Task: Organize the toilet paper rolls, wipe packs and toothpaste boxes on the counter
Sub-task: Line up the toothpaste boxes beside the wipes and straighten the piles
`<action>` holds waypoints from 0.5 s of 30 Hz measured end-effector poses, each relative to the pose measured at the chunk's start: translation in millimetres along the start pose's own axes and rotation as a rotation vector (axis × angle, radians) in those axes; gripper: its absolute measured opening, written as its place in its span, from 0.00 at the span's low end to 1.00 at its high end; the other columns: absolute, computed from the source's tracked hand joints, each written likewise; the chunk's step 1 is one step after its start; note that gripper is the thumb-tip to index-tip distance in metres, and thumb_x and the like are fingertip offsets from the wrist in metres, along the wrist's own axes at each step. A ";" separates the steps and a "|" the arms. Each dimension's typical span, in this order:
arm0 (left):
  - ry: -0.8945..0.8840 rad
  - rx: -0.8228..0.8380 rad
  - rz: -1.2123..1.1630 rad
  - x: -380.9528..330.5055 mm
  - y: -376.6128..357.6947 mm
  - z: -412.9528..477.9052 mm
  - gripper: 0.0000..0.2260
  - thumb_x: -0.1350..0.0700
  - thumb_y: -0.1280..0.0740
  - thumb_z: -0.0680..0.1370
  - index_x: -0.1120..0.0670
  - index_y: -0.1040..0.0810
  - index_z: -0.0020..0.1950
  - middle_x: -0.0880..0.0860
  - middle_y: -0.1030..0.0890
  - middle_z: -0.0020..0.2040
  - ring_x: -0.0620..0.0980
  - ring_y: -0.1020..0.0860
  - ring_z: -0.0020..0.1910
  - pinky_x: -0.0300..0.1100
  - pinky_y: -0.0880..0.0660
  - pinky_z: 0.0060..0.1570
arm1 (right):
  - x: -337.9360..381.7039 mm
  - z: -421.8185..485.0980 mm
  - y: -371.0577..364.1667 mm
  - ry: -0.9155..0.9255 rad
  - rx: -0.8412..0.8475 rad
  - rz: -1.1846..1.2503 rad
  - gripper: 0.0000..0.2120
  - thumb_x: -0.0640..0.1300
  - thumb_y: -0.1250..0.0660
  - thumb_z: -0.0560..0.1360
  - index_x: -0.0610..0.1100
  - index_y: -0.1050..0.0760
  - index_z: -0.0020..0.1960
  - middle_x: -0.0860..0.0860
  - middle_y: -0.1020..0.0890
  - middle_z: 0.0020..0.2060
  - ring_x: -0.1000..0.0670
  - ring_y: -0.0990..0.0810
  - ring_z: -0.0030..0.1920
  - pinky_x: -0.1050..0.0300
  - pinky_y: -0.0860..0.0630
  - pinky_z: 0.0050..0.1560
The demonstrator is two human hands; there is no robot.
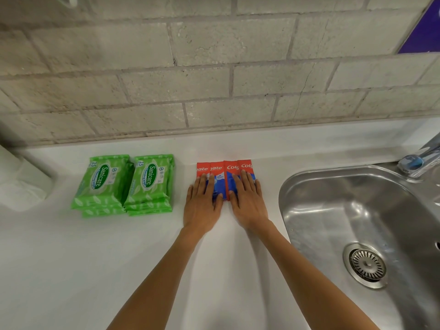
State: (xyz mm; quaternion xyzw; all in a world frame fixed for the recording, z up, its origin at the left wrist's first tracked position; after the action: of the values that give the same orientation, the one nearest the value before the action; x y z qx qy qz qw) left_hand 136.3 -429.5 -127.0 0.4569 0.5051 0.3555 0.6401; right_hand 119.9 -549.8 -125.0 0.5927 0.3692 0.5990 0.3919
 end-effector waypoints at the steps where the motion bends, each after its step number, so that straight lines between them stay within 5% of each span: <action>1: 0.000 0.001 0.002 0.0 -0.3 0.3 0.27 0.45 0.51 0.80 0.53 0.53 0.77 0.53 0.49 0.78 0.50 0.52 0.77 0.45 0.55 0.75 | 0.0 -0.2 0.4 0.001 -0.002 0.001 0.26 0.51 0.53 0.82 0.47 0.53 0.77 0.48 0.51 0.77 0.50 0.57 0.77 0.55 0.64 0.74; 11: -0.044 -0.034 -0.001 -6.0 8.0 -5.5 0.26 0.45 0.52 0.81 0.51 0.54 0.77 0.53 0.53 0.78 0.50 0.55 0.77 0.43 0.60 0.74 | 4.3 -3.7 14.5 0.024 -0.092 0.126 0.24 0.49 0.49 0.81 0.48 0.46 0.76 0.49 0.48 0.77 0.51 0.56 0.77 0.57 0.64 0.74; 15: -0.107 -0.155 -0.202 -10.5 45.0 -28.8 0.23 0.51 0.45 0.81 0.53 0.43 0.75 0.55 0.42 0.76 0.52 0.44 0.76 0.44 0.45 0.74 | 29.3 -16.6 26.6 0.073 -0.178 0.274 0.22 0.47 0.45 0.80 0.46 0.38 0.73 0.47 0.39 0.74 0.49 0.47 0.77 0.52 0.51 0.77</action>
State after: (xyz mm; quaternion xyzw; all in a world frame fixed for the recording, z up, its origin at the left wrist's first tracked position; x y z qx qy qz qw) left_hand 106.2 -417.8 -83.2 0.3712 0.4846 0.3021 0.7322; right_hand 102.7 -534.0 -89.0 0.5782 0.2444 0.6984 0.3437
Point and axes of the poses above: each hand's wrist, its own z-axis towards the middle knuckle, its own y-axis out of the back of the hand, x = y × z, the point moved 10 cm from there along z, towards the middle knuckle
